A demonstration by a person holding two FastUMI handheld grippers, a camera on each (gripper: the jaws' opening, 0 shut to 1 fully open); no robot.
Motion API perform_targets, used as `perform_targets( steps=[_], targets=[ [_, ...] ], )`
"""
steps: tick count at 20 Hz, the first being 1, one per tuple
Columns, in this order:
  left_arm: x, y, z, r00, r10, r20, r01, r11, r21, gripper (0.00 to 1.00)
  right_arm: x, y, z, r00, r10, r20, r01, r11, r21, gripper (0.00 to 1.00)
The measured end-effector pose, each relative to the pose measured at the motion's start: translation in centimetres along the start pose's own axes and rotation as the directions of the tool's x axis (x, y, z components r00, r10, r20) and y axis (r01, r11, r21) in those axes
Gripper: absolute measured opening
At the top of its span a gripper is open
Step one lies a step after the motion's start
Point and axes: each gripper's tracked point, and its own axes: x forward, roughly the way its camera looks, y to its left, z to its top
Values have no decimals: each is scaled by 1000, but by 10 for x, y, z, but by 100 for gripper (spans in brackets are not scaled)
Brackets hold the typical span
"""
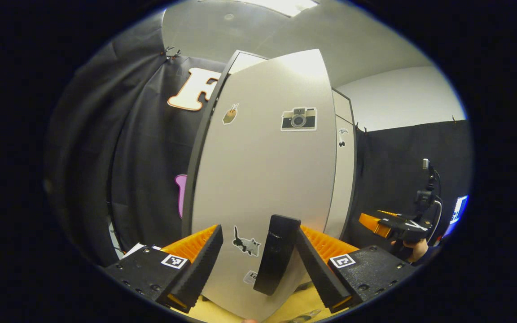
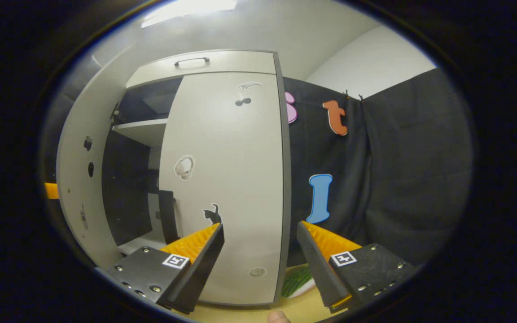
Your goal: Grasp the bottle in the cabinet with the left hand and place it on the coaster, then close the right door with the right hand and the left door with the left hand.
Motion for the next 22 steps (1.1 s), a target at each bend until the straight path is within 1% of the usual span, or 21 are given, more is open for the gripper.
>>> perform_targets(
  steps=[1,2,4,5,6,10,13,14,16,17,20,21,22],
  targets=[
    [6,-3,-1,1000,-9,-5,9,1000,1,99,-1,-4,-1,1000,-6,-2,6,1000,-1,99],
    [13,-6,-4,1000,-15,-13,15,1000,2,100,-2,-9,-1,1000,-13,-2,13,1000,-1,97],
    [27,-13,-8,999,-24,-26,24,1000,12,100,-5,-19,0,1000,-29,-1,29,1000,-5,97],
    [33,-17,-10,999,-24,-33,25,999,23,100,-7,-25,0,999,-39,0,39,999,-7,99],
    [39,-20,-11,999,-24,-37,25,999,37,100,-9,-31,0,999,-49,1,49,999,-10,97],
    [61,-28,-15,999,-22,-34,24,996,81,100,-14,-57,-2,996,-93,-2,93,995,-20,97],
    [74,-32,-19,999,-30,-39,32,998,53,100,-18,-79,-5,992,-130,-6,129,991,-18,97],
    [78,-33,-20,999,-34,-41,35,999,38,100,-19,-85,-6,990,-140,-8,140,990,-14,99],
    [86,-34,-23,999,-35,-42,35,999,12,100,-19,-96,-7,987,-158,-13,158,987,-5,97],
    [89,-35,-24,999,-34,-43,34,999,7,100,-19,-101,-8,986,-166,-15,166,986,-2,99],
    [101,-38,-26,999,-28,-44,29,999,27,100,-20,-115,-10,982,-188,-17,188,982,-4,97],
    [106,-37,-26,999,-21,-44,23,999,38,100,-19,-119,-10,981,-194,-16,194,981,-5,99],
    [108,-37,-27,999,-11,-46,14,999,49,100,-20,-123,-10,980,-199,-16,199,980,-5,99]
  ],
)
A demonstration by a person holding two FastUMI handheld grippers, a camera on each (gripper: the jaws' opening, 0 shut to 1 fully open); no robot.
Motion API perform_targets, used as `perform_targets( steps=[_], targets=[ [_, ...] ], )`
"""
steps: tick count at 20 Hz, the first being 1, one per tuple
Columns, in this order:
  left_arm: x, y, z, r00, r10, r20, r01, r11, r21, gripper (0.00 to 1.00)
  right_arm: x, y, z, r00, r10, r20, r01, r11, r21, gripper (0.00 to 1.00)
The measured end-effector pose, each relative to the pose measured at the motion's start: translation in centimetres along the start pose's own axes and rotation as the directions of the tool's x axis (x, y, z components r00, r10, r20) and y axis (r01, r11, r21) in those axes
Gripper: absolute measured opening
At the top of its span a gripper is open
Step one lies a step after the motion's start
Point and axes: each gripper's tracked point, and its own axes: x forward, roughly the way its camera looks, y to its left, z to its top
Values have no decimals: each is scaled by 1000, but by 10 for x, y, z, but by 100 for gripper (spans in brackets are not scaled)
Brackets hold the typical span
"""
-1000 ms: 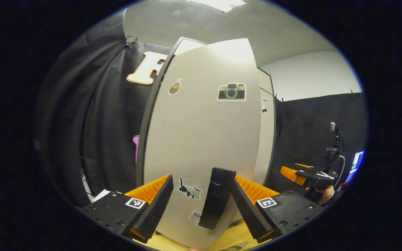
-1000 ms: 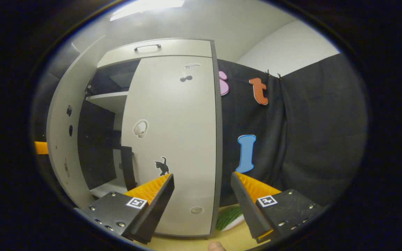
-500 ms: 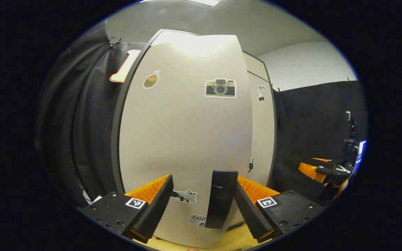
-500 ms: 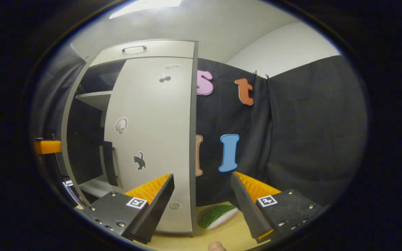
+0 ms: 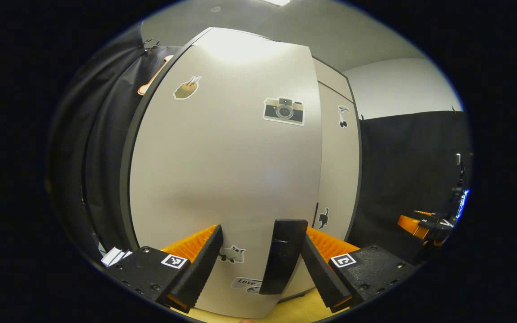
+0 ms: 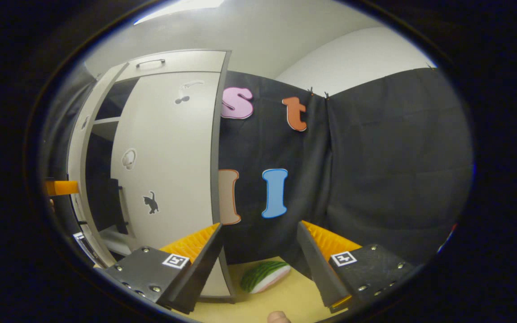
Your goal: Grasp the bottle in the cabinet with the left hand and place it on the coaster, then close the right door with the right hand and the left door with the left hand.
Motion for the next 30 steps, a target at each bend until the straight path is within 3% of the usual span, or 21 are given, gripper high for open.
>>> perform_targets(
  steps=[13,30],
  targets=[
    [24,2,-4,998,55,-7,-55,996,70,100,5,-27,-14,999,-35,-25,35,999,20,99],
    [45,8,-11,997,63,-34,-62,998,30,98,7,-51,-22,997,-68,-45,69,997,22,99]
  ],
)
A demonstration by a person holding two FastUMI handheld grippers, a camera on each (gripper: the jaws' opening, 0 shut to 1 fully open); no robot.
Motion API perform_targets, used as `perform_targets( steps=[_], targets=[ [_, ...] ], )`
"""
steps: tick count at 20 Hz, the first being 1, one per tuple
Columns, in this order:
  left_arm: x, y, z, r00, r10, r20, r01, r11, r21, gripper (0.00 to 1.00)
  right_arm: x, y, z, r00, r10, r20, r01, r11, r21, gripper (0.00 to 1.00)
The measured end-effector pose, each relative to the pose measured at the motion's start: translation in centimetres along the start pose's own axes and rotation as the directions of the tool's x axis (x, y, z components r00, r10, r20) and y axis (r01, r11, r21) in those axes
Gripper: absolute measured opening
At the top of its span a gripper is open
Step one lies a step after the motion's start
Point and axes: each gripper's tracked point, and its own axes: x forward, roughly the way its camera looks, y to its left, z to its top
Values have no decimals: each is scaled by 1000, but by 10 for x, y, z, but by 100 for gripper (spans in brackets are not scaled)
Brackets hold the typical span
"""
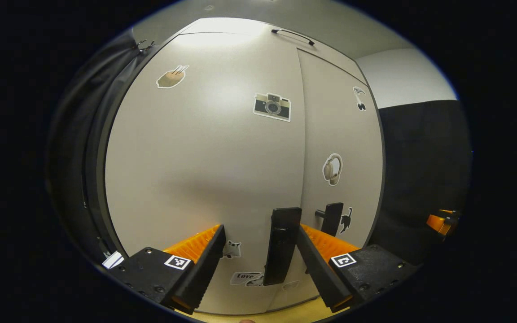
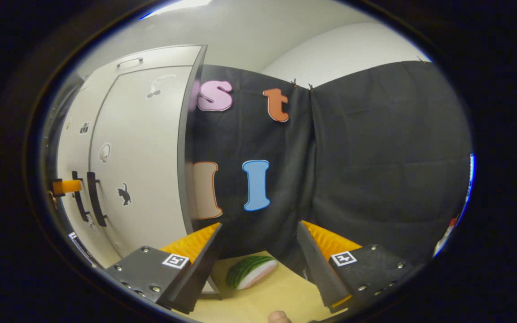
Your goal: Grasp the bottle in the cabinet with the left hand and place it on the coaster, then close the right door with the right hand and the left door with the left hand.
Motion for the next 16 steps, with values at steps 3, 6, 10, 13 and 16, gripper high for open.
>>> perform_targets(
  steps=[3,6,10,13,16],
  targets=[
    [1,1,-1,1000,-1,-5,1,1000,-7,98,1,-2,-1,1000,-4,0,4,1000,-2,99],
    [1,1,-1,1000,-1,-8,1,1000,-2,98,2,-2,-2,1000,-5,-3,5,1000,-2,99],
    [1,1,-1,1000,0,-5,0,1000,1,98,2,4,0,1000,15,-3,-15,1000,-4,99],
    [2,1,0,1000,11,-6,-11,1000,-11,98,0,13,5,999,45,7,-45,999,-8,99],
    [-9,-1,4,999,38,-12,-38,999,-2,100,-5,27,15,996,88,21,-88,996,-17,99]
  ],
)
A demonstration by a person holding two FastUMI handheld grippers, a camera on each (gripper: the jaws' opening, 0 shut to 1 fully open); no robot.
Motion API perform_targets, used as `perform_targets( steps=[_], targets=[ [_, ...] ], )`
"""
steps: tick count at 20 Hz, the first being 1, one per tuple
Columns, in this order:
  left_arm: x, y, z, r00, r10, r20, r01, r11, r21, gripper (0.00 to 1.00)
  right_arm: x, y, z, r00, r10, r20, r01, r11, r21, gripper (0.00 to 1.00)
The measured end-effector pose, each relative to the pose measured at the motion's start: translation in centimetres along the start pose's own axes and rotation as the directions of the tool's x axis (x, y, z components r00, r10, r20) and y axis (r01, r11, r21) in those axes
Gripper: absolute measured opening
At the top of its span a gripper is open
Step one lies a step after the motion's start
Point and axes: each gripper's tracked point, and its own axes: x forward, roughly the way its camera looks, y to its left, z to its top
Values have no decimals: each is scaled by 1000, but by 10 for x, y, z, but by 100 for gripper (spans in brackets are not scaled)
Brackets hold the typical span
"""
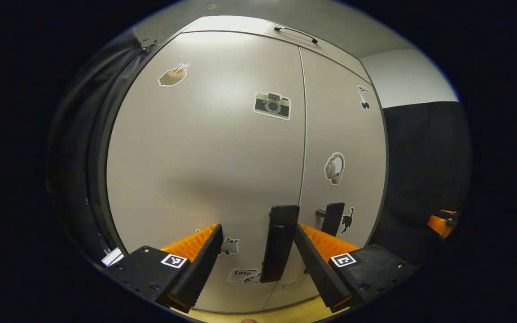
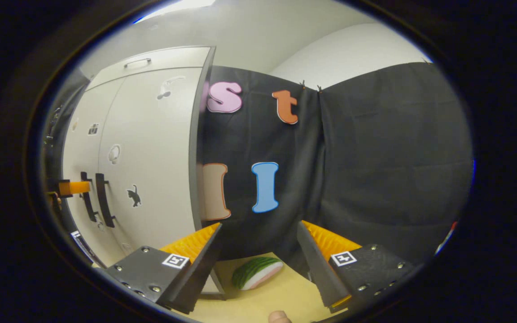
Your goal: Grasp the bottle in the cabinet with the left hand and place it on the coaster, then close the right door with the right hand and the left door with the left hand.
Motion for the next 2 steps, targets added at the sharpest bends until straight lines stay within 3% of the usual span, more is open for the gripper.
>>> perform_targets(
  steps=[2],
  targets=[
    [-16,-4,8,1000,14,6,-14,1000,1,98,-5,10,10,999,37,10,-37,999,-6,99]
  ],
)
